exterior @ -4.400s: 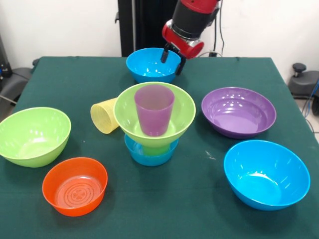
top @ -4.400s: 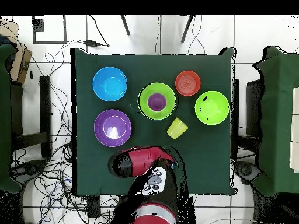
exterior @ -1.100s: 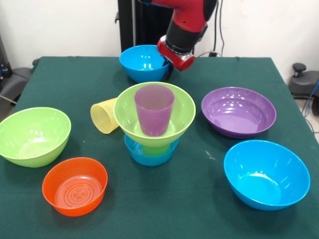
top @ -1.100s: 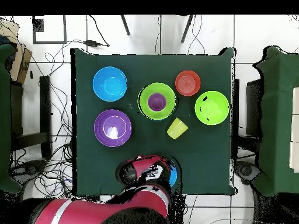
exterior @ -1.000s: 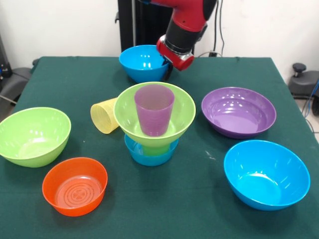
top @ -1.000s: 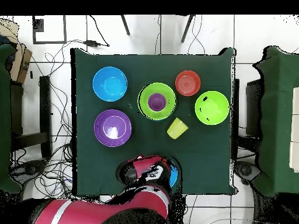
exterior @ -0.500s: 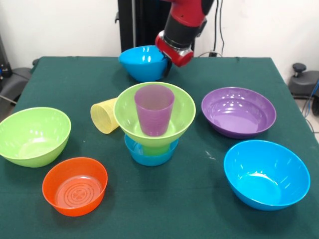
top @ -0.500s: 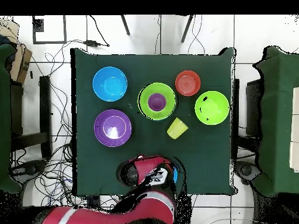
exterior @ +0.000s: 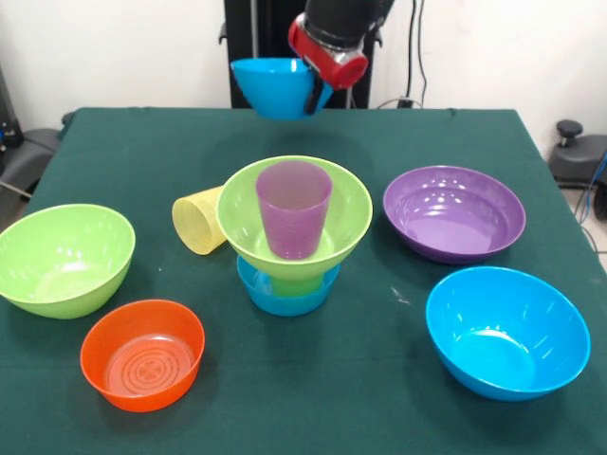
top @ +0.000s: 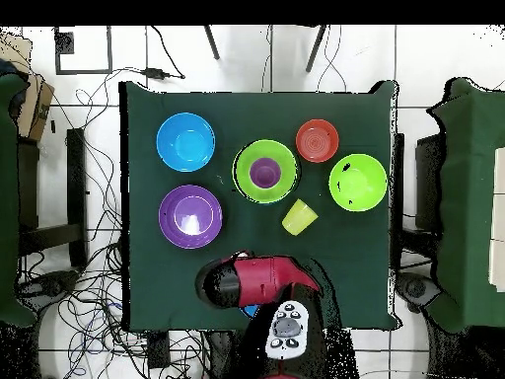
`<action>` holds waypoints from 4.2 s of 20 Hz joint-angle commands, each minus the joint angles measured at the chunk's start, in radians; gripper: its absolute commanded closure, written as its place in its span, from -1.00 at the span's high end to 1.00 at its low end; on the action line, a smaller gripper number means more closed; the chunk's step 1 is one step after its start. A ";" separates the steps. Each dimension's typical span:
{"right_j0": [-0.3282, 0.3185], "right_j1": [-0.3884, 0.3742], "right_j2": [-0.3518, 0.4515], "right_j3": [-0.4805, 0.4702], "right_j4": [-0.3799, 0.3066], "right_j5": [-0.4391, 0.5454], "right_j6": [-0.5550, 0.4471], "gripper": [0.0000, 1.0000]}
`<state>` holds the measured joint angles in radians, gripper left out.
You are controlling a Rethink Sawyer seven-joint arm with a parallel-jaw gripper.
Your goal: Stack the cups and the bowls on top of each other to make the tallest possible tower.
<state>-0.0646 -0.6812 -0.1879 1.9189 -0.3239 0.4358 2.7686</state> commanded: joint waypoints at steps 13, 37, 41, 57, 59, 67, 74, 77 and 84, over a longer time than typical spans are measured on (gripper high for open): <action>-0.037 -0.226 0.195 -0.168 0.032 0.459 -0.222 -1.00; -0.116 -0.153 0.349 -0.514 -0.034 0.674 -0.302 -1.00; -0.112 -0.115 0.362 -0.597 -0.068 0.705 -0.309 -1.00; -0.143 -0.037 0.377 -0.712 -0.150 0.694 -0.390 -1.00; -0.147 -0.028 0.376 -0.721 -0.149 0.700 -0.398 -1.00; -0.157 0.028 0.360 -0.733 -0.131 0.673 -0.387 -1.00; -0.137 0.060 0.356 -0.752 -0.100 0.687 -0.322 -1.00; -0.130 0.086 0.359 -0.792 -0.102 0.696 -0.311 -1.00; -0.113 0.086 0.359 -0.857 -0.095 0.766 -0.339 -1.00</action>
<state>-0.2014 -0.6052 0.0998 1.1356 -0.3823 1.0857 2.6354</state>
